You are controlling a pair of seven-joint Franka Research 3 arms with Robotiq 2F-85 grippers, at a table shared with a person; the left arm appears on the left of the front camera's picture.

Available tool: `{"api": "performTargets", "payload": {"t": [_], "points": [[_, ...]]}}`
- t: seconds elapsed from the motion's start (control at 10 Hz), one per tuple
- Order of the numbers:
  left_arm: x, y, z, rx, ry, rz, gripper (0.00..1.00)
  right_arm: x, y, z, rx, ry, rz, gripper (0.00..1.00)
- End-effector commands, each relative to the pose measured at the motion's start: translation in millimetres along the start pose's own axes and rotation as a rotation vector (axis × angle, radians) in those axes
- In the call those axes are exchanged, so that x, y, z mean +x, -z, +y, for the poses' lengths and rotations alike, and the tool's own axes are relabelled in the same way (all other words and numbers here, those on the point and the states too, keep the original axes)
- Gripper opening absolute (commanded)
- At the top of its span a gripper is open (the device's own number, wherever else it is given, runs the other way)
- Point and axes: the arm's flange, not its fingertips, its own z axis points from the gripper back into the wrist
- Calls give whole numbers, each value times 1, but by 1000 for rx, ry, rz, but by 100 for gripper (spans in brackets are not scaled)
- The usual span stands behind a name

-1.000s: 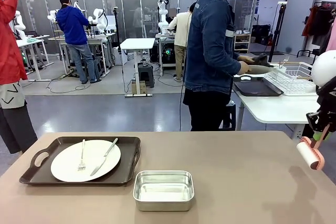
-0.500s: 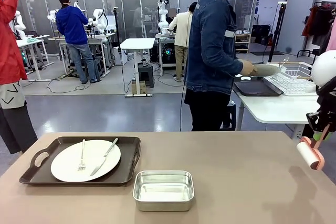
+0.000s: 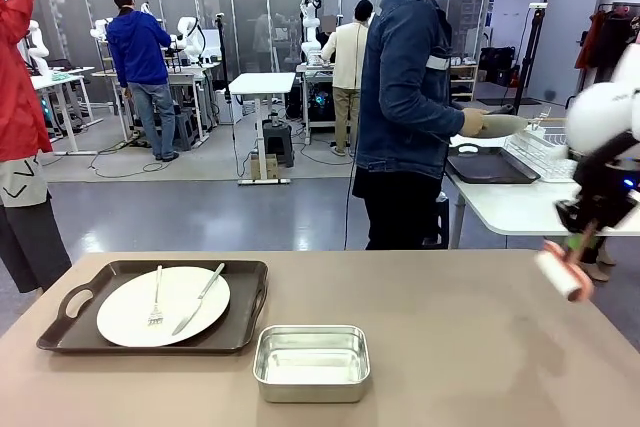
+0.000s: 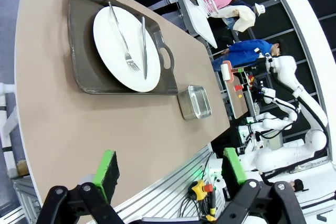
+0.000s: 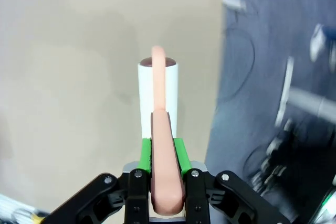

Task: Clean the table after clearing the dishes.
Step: Place the Lint Roller back on top of the Airtight Container.

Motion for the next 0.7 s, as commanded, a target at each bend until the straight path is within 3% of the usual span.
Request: {"api": "performTargets", "payload": {"t": [0.0, 0.2, 0.4, 0.6], "points": [[-2, -3, -1, -17, 16, -13, 100, 13, -44, 78, 18, -323, -92, 21], [-2, -3, -1, -17, 16, -13, 100, 9, -83, 160, 41, -597, -161, 21], [-2, -3, -1, -17, 16, -13, 100, -6, -90, 251, 33, -866, -142, 21], [-2, -3, -1, -17, 16, -13, 100, -32, -92, 313, 219, -1092, -89, 21]]}}
